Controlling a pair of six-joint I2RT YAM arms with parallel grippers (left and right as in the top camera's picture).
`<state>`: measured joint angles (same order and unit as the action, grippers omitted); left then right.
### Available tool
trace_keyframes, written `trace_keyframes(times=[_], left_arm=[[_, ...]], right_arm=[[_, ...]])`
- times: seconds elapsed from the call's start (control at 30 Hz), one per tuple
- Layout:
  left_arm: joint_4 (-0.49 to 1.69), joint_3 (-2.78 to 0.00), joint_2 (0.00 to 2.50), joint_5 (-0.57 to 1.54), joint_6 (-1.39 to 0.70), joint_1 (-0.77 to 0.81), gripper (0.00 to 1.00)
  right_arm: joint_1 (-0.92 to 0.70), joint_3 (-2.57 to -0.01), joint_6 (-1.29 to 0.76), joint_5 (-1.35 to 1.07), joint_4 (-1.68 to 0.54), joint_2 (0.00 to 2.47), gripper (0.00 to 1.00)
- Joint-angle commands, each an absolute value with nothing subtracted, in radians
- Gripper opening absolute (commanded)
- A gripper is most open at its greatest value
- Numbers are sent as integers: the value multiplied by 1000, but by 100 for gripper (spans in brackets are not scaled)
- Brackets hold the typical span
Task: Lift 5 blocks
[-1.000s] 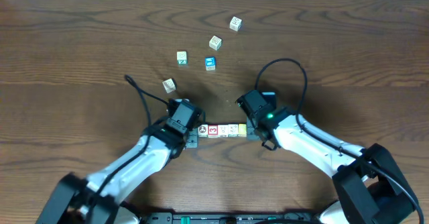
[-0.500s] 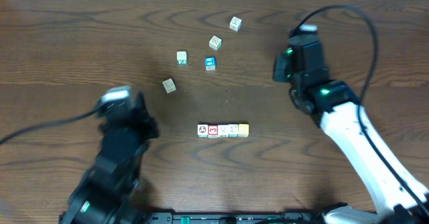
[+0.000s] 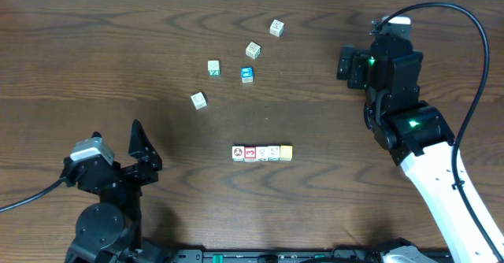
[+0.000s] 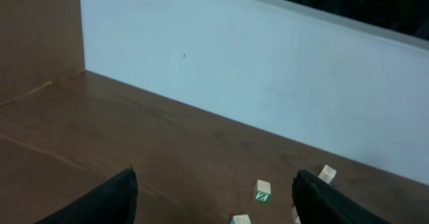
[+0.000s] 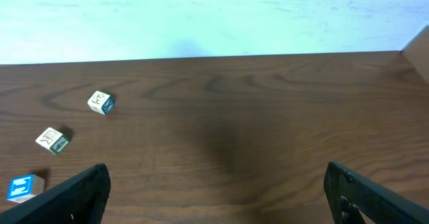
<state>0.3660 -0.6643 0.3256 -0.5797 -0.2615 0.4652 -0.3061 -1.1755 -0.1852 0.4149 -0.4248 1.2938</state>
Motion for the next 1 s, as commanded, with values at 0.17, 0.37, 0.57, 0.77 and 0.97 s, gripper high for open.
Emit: trace_keyframes(times=[0.17,0.37,0.57,0.77,0.97], left_arm=[[405,-679,323,-603,-255,461,75],[468,-678,323,-603,-255,461,75],[471,-678,323,-603,-255,461,75],[471,-678,323,-603,-255,461,76],[471,-678,323,-603,-255,461,76]], right_arm=[[-300,-1191,-159,448,-394,1280,99],[-300,-1191,-133,448,-393,1277,99],[-300,-1191,-133,448,-369,1277,99],[-300,-1191,-133,447,-377,1276,99],[-302,-1191,-133,448,-384,1264,99]])
